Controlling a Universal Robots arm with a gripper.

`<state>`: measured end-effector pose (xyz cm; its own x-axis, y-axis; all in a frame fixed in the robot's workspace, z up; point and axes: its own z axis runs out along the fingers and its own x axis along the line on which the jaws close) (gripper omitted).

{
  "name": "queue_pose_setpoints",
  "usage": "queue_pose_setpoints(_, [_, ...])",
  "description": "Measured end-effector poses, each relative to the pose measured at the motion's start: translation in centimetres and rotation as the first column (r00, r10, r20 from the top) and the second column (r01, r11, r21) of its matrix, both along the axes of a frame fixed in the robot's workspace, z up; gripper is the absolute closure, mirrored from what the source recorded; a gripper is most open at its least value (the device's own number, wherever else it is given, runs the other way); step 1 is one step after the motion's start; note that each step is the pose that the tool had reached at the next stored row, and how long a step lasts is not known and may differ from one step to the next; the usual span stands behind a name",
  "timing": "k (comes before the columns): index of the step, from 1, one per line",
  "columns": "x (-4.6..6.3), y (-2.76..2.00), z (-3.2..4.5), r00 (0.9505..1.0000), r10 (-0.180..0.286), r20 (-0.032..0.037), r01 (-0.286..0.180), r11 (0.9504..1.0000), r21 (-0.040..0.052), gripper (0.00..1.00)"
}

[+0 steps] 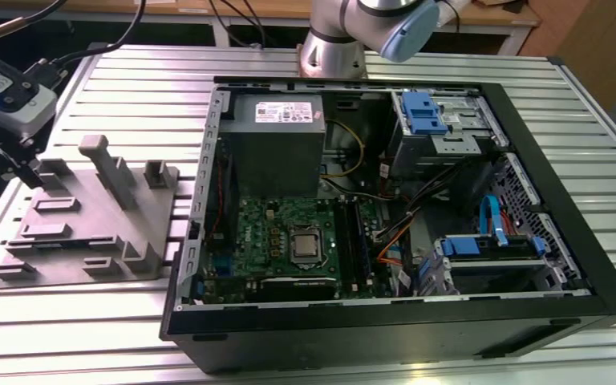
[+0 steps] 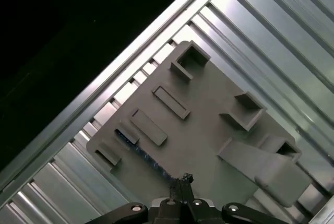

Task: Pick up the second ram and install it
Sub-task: 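Pick up the second ram and move it above second insertion slot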

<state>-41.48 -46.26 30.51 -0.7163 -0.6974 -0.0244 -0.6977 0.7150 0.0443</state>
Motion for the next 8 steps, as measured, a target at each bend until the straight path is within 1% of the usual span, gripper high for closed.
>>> queue_pose_setpoints(2, [0.00,0.00,-0.06,0.9993,0.036,0.0000,-0.036,0.9993,0.0000,0.90])
queue_pose_setpoints(4, [0.00,0.00,-0.12,0.9974,0.072,0.0000,-0.072,0.9974,0.0000,0.90])
queue_pose_setpoints(6, [0.00,0.00,-0.19,0.9940,0.109,0.0000,-0.109,0.9940,0.0000,0.90])
queue_pose_setpoints(8, [0.00,0.00,-0.25,0.9894,0.145,0.0001,-0.145,0.9894,0.0000,0.90])
